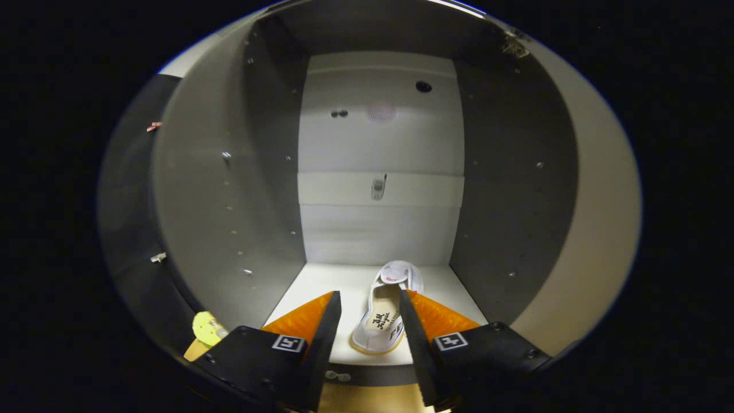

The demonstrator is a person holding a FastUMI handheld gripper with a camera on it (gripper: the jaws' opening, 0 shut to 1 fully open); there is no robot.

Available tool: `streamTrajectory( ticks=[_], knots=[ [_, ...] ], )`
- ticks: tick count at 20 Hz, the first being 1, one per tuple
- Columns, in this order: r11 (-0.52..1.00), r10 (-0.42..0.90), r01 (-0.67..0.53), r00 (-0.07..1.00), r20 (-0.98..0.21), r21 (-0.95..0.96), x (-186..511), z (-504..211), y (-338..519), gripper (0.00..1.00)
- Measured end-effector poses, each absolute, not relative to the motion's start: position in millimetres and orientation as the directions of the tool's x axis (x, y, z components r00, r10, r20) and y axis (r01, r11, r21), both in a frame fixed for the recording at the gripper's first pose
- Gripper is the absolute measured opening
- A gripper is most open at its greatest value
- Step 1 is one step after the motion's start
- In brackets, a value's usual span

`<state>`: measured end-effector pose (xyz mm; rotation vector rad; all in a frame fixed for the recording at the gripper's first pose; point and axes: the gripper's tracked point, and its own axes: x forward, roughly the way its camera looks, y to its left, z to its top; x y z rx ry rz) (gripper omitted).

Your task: Open the shoe cabinet door, grab the shoes and put them into the shoe cabinet, then close the shoe cabinet door.

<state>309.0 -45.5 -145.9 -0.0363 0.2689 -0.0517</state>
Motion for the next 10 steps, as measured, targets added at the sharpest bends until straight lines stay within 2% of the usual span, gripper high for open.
streamTrajectory(
  ticks=[2, 4, 10],
  knots=[
    [0.999, -0.043, 0.038, 0.972, -0.231, -0.024, 274.6, -123.0, -35.7, 0.79],
    [1.000, -0.026, 0.024, 0.977, -0.210, -0.014, 239.4, -105.9, -26.2, 0.99],
    [0.999, 0.015, -0.010, 0.984, -0.179, 0.033, 121.8, -67.5, -7.7, 1.00]
  ],
)
